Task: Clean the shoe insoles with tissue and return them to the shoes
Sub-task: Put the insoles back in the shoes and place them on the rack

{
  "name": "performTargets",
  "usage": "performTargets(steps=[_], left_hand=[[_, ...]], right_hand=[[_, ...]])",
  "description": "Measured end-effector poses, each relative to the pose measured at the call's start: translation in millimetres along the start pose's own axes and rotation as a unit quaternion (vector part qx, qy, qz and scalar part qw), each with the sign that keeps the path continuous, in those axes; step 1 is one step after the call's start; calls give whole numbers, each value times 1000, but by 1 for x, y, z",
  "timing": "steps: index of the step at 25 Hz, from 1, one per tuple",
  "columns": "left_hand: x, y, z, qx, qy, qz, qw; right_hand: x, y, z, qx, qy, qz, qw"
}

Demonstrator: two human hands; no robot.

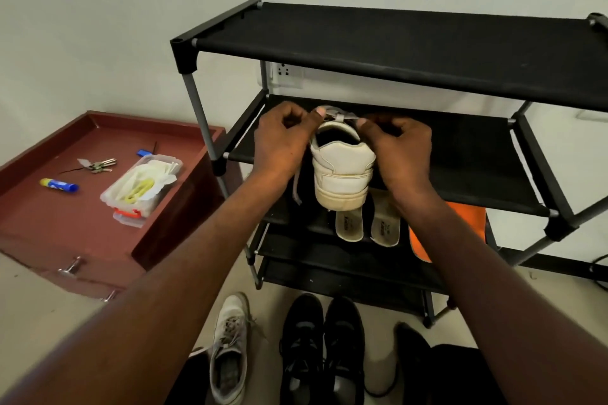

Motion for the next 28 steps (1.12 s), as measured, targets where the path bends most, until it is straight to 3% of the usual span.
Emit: performTargets(steps=[3, 7, 10, 12, 16, 24, 28], left_hand=[[-9, -9, -1, 40, 12, 38, 998], [-9, -18, 3, 62, 17, 72, 995], [-7, -15, 3, 89, 49, 89, 991], [-8, -11, 0, 62, 41, 54, 996], [-8, -1, -19, -63, -63, -11, 996], [-7, 10, -6, -97, 24, -110, 989], [-7, 10, -4, -117, -26, -146, 982]], right_hand=[[-7, 5, 1, -12, -37, -22, 999], [-13, 15, 6, -10, -20, -54, 998], [-11, 20, 1, -78, -19, -108, 991], [-12, 15, 0, -83, -27, -91, 992], [-9, 0, -12, -6, -98, -12, 995], [-10, 1, -17, -14, -73, -41, 996], [2, -9, -18, -78, -103, -40, 991]])
Point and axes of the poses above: each hand's wrist, its own x-axis away from the middle knuckle, its own z-axis out of the back of the hand, y = z × x, the point moved 7 cm from there along -x, towards the middle knuckle, and after that the axes turned 15 degrees about y, right-handed, at the moved point
